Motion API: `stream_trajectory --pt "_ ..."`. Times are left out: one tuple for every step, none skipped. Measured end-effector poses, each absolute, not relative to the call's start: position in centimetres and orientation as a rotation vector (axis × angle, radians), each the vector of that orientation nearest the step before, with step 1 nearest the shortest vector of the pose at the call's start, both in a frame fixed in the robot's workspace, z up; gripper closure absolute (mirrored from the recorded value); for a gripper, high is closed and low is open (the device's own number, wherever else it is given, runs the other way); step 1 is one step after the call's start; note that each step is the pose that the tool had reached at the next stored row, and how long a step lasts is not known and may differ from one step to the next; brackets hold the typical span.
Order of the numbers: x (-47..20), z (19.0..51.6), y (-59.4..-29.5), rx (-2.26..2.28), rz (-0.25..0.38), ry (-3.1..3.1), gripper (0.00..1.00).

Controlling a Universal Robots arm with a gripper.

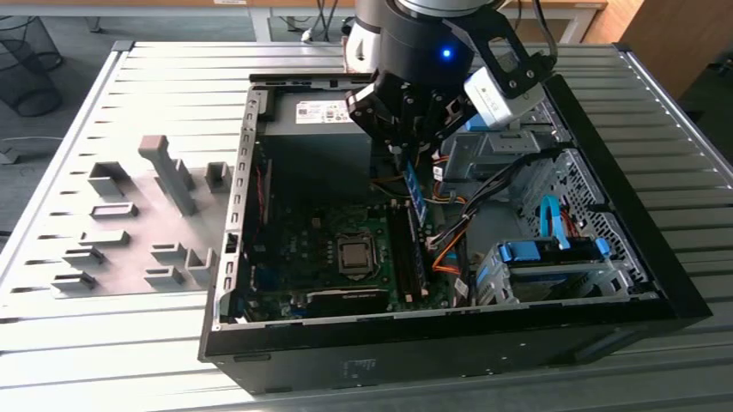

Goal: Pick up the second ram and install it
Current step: 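Insert the second ram into the second slot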

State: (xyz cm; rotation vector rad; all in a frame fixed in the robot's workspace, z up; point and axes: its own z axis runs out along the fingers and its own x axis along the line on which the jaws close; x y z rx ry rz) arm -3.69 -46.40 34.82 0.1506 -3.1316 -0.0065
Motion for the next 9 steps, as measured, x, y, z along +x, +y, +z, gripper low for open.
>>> stream_trajectory --pt "-3.69 34.82 -46.4 0.151 -0.006 -3.132 0.86" --pt "-3.69 34.82 -46.4 0.151 -0.006 -3.132 0.86" --pt "-3.69 34.8 -46.4 0.151 -0.006 -3.132 0.86" --pt "-3.69 34.8 -46.41 0.151 -0.007 -3.132 0.86" --pt "-3.69 34.8 -46.41 0.151 -0.006 -3.132 0.86" --pt "-3.69 34.8 -46.41 0.151 -0.006 -3.132 0.86" --pt "-3.69 34.8 -46.41 0.151 -0.006 -3.132 0.86" --pt "-3.69 34.8 -46.41 0.151 -0.007 -3.132 0.86" --pt "-3.69 34.79 -46.41 0.151 -0.007 -3.132 0.86"
